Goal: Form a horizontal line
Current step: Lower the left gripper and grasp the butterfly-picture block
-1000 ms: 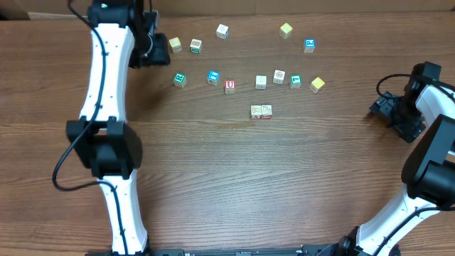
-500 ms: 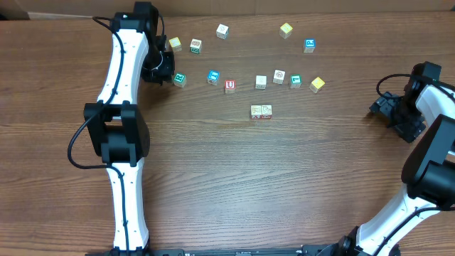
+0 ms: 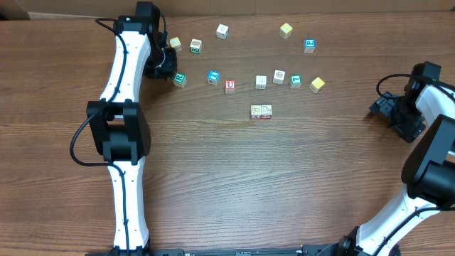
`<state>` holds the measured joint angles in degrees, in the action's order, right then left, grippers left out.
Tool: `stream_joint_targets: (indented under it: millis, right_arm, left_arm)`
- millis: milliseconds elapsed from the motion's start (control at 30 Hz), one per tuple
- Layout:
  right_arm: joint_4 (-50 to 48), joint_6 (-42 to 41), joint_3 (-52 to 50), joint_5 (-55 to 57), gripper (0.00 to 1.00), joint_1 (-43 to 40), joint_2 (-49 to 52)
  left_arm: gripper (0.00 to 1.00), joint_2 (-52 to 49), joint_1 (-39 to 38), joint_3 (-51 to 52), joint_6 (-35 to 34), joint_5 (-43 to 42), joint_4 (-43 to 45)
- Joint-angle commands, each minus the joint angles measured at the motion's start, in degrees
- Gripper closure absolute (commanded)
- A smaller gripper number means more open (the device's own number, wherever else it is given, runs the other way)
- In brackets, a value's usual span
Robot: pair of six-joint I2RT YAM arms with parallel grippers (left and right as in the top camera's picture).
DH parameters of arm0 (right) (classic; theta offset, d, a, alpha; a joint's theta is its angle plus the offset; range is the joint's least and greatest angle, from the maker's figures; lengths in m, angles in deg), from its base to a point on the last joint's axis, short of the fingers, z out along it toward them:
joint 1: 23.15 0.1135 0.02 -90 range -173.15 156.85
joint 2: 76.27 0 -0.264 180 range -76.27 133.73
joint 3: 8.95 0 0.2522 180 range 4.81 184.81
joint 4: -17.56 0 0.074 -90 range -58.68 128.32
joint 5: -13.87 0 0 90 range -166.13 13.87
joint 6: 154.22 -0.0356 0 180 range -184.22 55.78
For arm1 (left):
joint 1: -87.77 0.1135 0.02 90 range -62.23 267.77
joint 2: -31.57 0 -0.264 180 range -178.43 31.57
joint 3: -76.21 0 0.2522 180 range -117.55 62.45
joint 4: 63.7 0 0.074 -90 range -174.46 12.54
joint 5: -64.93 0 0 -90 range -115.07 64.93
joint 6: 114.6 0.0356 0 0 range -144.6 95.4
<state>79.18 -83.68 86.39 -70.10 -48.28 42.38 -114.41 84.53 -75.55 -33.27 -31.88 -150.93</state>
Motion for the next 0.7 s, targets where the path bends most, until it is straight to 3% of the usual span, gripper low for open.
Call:
stream_joint_targets:
  millis: [0,433,667]
  right_arm:
    - [0.0,-0.02,-0.52,1.46,0.0,-0.35,0.63]
    - [0.0,-0.04,-0.55,1.46,0.0,-0.35,0.63]
    - [0.0,-0.02,-0.55,1.46,0.0,-0.35,0.63]
  left_arm:
    - [0.79,-0.94,-0.52,0.57,-0.85,-0.46,0.04]
    - [0.84,-0.94,-0.57,6.73,-0.83,0.22,4.15]
    - [0.84,-0.94,-0.5,6.75,-2.27,9.25,2.73]
